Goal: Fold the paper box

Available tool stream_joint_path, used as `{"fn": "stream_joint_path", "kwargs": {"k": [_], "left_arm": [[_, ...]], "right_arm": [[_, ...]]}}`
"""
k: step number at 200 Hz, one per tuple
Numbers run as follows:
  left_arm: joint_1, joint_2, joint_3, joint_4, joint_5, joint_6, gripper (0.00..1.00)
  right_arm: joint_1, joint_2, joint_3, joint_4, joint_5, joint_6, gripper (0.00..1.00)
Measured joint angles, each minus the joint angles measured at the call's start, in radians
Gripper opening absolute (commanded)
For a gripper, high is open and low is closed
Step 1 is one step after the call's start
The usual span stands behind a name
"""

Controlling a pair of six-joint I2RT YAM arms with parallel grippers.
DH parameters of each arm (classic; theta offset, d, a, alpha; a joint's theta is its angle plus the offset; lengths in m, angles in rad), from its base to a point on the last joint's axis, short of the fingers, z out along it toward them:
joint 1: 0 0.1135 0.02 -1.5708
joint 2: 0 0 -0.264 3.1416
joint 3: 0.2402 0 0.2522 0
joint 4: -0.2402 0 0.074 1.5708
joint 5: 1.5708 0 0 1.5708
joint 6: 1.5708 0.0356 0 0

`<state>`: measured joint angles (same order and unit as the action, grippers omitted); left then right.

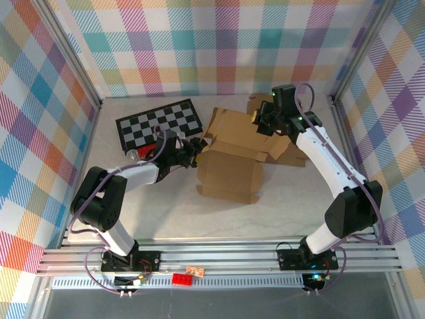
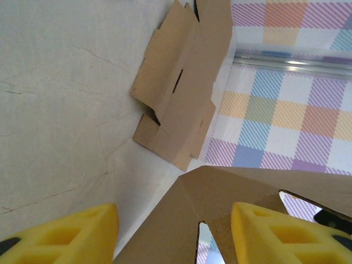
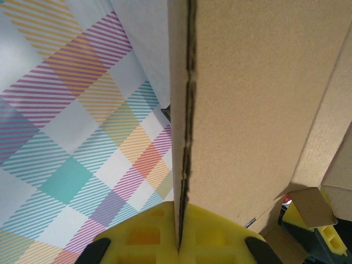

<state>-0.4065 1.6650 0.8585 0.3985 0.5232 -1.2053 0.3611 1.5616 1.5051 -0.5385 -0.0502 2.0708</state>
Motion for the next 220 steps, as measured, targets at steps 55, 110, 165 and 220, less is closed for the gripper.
{"fn": "stream_joint_path", "kwargs": {"k": [55, 110, 165, 220], "left_arm": [[-0.021, -0.014, 0.021, -0.153, -0.031, 0.098, 0.61], [-0.023, -0.216, -0.012, -0.510, -0.144, 0.244, 0.71], [0.038, -0.451, -0.068, -0.876, -0.265, 0.374, 0.65], [0.282, -0.519, -0.041, -1.025, -0.306, 0.499, 0.46]], "right_arm": [[0.000, 0.000, -0.012, 0.000, -0.003, -0.003, 0.00], [0.042, -0.021, -0.109, 0.044, 0.026, -0.077, 0.00], [0.194, -0.042, -0.187, 0.105, 0.084, -0.144, 0.00], [0.271, 0.104, -0.160, 0.295, 0.037, -0.308, 0.00]]}}
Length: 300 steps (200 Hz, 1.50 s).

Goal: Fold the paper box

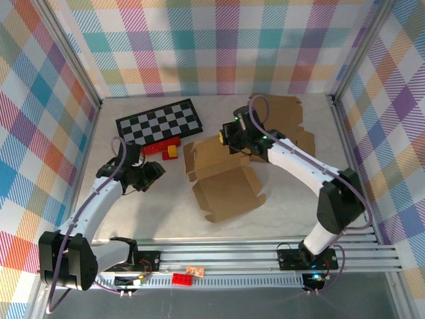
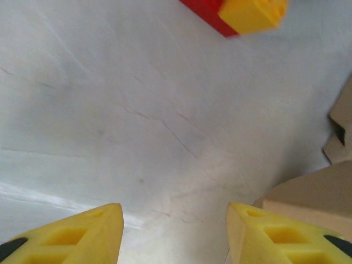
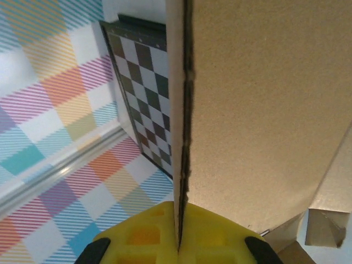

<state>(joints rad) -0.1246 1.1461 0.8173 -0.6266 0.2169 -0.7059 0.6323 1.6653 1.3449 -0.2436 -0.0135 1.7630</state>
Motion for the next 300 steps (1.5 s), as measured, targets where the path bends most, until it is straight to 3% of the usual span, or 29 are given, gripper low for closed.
{"fn": "stream_joint_path", "kwargs": {"k": [35, 102, 218, 272, 300], "left_arm": [[0.051, 0.040, 0.006, 0.005, -0.017, 0.053, 0.37], [0.046, 0.059, -0.051, 0.088, 0.018, 0.141, 0.39], [-0.088, 0.080, -0.106, 0.139, 0.028, 0.226, 0.34], [-0.132, -0.078, -0.237, 0.272, 0.057, 0.316, 0.36], [-0.159, -0.085, -0.243, 0.336, 0.063, 0.341, 0.37]], "right_arm": [[0.040, 0.078, -0.016, 0.105, -0.046, -0.104, 0.00], [0.061, 0.086, -0.043, 0.284, -0.133, -0.224, 0.00], [0.036, 0.189, -0.053, 0.342, -0.249, -0.337, 0.00], [0.030, 0.201, -0.047, 0.349, -0.271, -0.340, 0.00], [0.028, 0.204, -0.046, 0.356, -0.280, -0.340, 0.00]]}}
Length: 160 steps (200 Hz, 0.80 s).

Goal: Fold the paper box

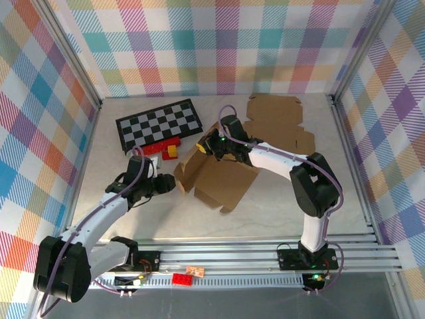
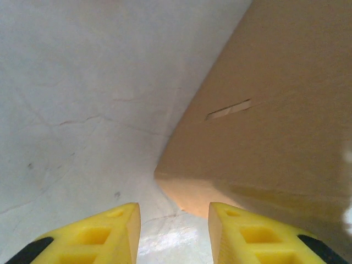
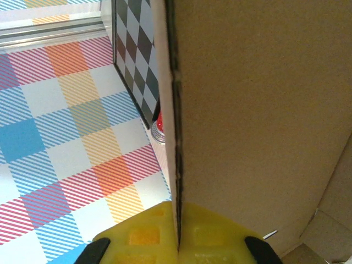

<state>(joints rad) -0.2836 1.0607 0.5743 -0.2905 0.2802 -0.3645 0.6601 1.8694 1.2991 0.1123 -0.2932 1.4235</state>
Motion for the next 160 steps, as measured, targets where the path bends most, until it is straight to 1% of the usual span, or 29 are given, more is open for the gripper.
{"fn": "stream_joint_path", "kwargs": {"k": [44, 94, 120, 140, 160], "left_arm": [[-0.069, 0.044, 0.006, 0.035, -0.012, 0.042, 0.37], [-0.117, 0.071, 0.022, 0.058, -0.038, 0.072, 0.37], [-0.148, 0.097, 0.032, 0.070, -0.047, 0.078, 0.35], [-0.166, 0.124, 0.032, 0.090, -0.059, 0.078, 0.34], [-0.174, 0.139, 0.032, 0.099, -0.079, 0.078, 0.32]], "right_arm": [[0.000, 0.002, 0.000, 0.000, -0.006, 0.000, 0.00], [0.000, 0.002, 0.000, 0.008, -0.007, 0.004, 0.00], [0.000, 0.002, 0.000, 0.012, -0.007, 0.004, 0.00], [0.000, 0.002, -0.010, 0.041, -0.007, 0.005, 0.00], [0.000, 0.002, -0.051, 0.113, -0.002, 0.009, 0.00]]}}
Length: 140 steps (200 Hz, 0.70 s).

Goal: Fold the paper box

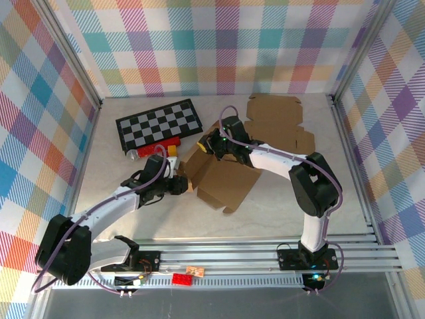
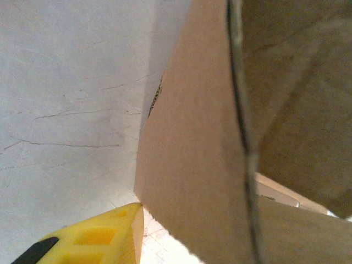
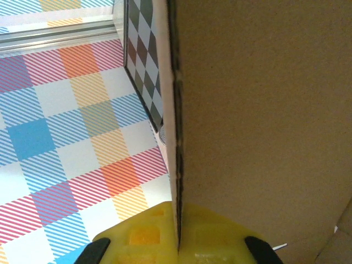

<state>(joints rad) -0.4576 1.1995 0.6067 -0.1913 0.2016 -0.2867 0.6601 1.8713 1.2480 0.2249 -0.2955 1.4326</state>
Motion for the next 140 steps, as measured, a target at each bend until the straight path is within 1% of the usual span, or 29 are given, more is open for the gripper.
{"fn": "stream_joint_path", "kwargs": {"k": [39, 73, 115, 140], "left_arm": [[-0.009, 0.029, 0.005, 0.018, -0.038, -0.005, 0.27], [-0.021, 0.053, 0.019, 0.033, -0.064, -0.010, 0.27], [-0.045, 0.058, 0.028, 0.058, -0.091, -0.012, 0.27], [-0.053, 0.058, 0.034, 0.072, -0.100, -0.011, 0.24]], "right_arm": [[0.001, 0.000, -0.088, 0.167, 0.027, 0.021, 0.00], [0.004, 0.000, -0.141, 0.282, 0.061, 0.032, 0.00], [0.014, 0.000, -0.155, 0.332, 0.071, 0.048, 0.00], [0.022, 0.000, -0.155, 0.336, 0.070, 0.056, 0.00]]}}
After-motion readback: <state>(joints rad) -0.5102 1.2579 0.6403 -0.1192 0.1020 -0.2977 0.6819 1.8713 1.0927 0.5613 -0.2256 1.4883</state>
